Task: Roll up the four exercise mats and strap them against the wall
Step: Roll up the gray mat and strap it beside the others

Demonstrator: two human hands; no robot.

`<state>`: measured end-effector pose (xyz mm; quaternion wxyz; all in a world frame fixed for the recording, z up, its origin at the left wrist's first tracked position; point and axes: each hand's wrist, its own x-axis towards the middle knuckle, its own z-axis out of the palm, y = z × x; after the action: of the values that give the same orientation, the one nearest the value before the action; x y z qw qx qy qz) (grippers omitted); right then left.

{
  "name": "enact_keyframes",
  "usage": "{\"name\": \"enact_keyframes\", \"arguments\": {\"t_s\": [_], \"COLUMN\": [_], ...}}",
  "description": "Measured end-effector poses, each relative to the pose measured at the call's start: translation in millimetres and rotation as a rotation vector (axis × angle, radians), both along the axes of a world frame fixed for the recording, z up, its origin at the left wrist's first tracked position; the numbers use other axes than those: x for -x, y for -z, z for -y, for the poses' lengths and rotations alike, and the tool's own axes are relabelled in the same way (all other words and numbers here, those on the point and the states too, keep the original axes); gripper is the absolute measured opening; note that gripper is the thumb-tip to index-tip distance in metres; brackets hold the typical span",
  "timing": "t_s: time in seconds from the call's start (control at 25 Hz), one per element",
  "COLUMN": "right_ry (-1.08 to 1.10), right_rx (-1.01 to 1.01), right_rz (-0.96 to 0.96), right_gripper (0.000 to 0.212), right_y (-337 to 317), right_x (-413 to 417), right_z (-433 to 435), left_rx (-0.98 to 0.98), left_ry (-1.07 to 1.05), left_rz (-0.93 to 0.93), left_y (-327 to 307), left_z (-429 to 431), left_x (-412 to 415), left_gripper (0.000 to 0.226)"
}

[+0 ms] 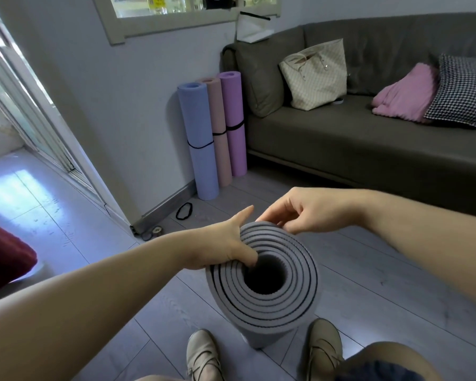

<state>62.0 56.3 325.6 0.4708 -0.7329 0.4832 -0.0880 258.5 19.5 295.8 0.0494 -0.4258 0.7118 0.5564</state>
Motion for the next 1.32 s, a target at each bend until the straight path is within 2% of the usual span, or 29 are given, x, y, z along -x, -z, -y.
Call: {"name": "enact_keyframes", "arguments": {"t_s": [0.12,0.28,0.36,0.44,0.52,0.64,0.72,0.8,0.96,1.12,1.2,1.32], "right_ry": [0.136,0.036,0.104,0.205,0.289,0.468,0.567,0.584,0.464,0.495,0.486,0.279], "right_rx": [0.126,0.142,0.407,0.624,0.717,0.821,0.824,0.802,0.775,0.718,0.685,0.540], "right_rz": [0.045,-0.068,-0.165,-0.177,-0.135,-0.108,-0.073,-0.055,-0.120,-0.157,-0.115,-0.074], "right_gripper": [0.043,0.029,0.030,0.033,0.029,0.021,0.018,0.017,0.019,0.024,0.028,0.060], "right_y": [14,10,15,23,37,59,69,74,66,55,50,34], "right_x": [-3,-4,-9,-13,-13,-9,-12,-15,-10,-2,-2,4], "right_z": [-4,-6,-9,-16,-21,-20,-21,-29,-46,-60,-68,-69], "left_rx": [0.027,0.122,0.243,0.382,0.519,0.731,0.847,0.914,0.954,0.955,0.973,0.977], "left_ry": [0.042,0.050,0.028,0.009,-0.048,-0.096,-0.071,-0.026,0.048,0.051,0.067,0.124], "left_rz": [0.017,0.017,-0.015,-0.084,-0.144,-0.136,-0.117,-0.017,0.322,0.358,0.340,0.307], "left_y": [-1,-2,-2,1,4,5,5,6,7,7,5,2], "left_z": [-3,-7,-9,-15,-21,-28,-29,-31,-35,-38,-35,-20], "left_x": [-3,0,1,0,-3,-5,-6,-8,-4,11,11,1], "left_gripper": [0.111,0.113,0.115,0.115,0.107,0.084,0.064,0.053,0.058,0.062,0.057,0.049]}}
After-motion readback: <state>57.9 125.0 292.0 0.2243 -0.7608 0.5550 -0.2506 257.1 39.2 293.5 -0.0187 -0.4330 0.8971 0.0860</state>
